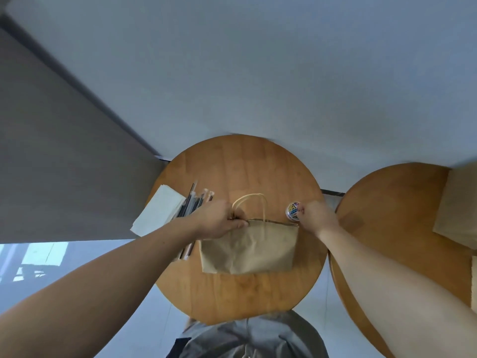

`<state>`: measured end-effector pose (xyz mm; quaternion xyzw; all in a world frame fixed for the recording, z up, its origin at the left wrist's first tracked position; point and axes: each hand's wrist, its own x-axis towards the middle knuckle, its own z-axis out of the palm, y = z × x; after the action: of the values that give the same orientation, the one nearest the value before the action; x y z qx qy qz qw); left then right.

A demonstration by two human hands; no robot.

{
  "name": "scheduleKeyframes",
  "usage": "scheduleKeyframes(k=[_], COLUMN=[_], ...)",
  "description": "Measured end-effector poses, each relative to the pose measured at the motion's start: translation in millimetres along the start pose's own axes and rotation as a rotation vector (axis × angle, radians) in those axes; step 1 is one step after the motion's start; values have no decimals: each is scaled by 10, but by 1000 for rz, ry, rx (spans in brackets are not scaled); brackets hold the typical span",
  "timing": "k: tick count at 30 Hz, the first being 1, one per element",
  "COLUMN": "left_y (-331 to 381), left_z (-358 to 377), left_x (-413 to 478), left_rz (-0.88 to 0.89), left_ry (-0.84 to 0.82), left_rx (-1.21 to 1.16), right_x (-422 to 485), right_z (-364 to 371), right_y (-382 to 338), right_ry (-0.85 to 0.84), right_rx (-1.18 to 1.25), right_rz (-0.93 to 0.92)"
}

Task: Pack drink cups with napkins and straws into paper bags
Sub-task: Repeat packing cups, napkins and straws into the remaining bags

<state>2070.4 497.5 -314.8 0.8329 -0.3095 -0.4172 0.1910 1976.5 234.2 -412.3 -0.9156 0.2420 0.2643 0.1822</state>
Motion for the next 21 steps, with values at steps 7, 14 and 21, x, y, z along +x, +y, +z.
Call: scheduleKeyframes(k=[7,14,21], left_y=[-37,-9,12], left_z=[42,45,72], left_x=[-17,-11,-67], left_rz=[10,-1,-27], left_ry=[27,36,30], left_rx=[19,39,22], right_x=[261,343,336], right_z=[209,200,205], right_y=[75,96,109], right_ry=[-37,7,19], right_rx=[-292,-442,-339], right_rz=[-190,-299,-290])
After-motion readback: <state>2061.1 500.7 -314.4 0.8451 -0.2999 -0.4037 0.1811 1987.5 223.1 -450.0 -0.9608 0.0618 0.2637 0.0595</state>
